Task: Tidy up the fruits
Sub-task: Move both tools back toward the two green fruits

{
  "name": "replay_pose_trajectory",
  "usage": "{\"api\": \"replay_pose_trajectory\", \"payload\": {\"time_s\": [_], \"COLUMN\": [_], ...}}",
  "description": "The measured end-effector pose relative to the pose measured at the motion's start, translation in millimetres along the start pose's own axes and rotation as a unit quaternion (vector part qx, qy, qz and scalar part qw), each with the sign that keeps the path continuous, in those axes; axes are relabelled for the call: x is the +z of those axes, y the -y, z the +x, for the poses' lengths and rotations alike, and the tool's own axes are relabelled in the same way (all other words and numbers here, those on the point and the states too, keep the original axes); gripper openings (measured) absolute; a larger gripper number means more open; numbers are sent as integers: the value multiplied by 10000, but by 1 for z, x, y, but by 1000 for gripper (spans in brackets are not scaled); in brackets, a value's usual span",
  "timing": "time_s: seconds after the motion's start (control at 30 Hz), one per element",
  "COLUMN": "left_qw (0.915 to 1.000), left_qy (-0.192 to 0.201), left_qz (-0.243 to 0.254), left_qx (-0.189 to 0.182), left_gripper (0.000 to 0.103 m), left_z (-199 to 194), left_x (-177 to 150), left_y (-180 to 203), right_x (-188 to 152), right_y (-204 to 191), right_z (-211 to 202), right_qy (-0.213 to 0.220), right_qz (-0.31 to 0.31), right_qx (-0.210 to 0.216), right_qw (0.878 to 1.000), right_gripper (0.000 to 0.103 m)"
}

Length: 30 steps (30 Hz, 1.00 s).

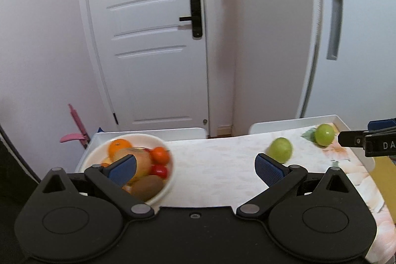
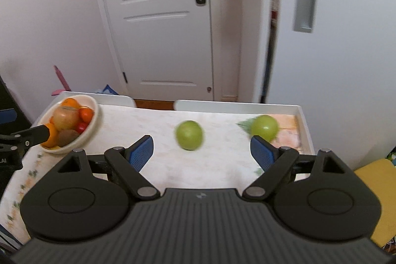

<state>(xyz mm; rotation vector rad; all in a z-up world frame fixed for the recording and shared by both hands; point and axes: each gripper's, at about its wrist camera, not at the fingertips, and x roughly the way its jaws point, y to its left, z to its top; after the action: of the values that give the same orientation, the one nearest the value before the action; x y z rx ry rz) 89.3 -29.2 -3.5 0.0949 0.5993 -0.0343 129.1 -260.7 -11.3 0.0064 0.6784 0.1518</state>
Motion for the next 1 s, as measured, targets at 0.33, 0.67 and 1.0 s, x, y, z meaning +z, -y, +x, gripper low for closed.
{"api": "replay_pose_trajectory", "payload": {"time_s": [0.33, 0.67, 1.0], "left_qw": [9997, 9987, 9964], "left_qy": [-67, -282, -519], "left_qz": [197, 338, 335], "left_qx": [-84, -259, -585], "left_gripper": [103, 103, 92], "left_z": [40, 104, 171], "left_x": [-1, -2, -7], "left_y": [69, 115, 135], "right_x": [-1, -2, -7], "right_y": [63, 97, 105], "right_z": [28, 74, 119], "right_qy": [-3, -112, -238], "right_qz": [-98, -84, -85], "right_qx": [-152, -44, 59], "right_qw": [9998, 9999, 9997], "right_gripper": [103, 103, 103]}}
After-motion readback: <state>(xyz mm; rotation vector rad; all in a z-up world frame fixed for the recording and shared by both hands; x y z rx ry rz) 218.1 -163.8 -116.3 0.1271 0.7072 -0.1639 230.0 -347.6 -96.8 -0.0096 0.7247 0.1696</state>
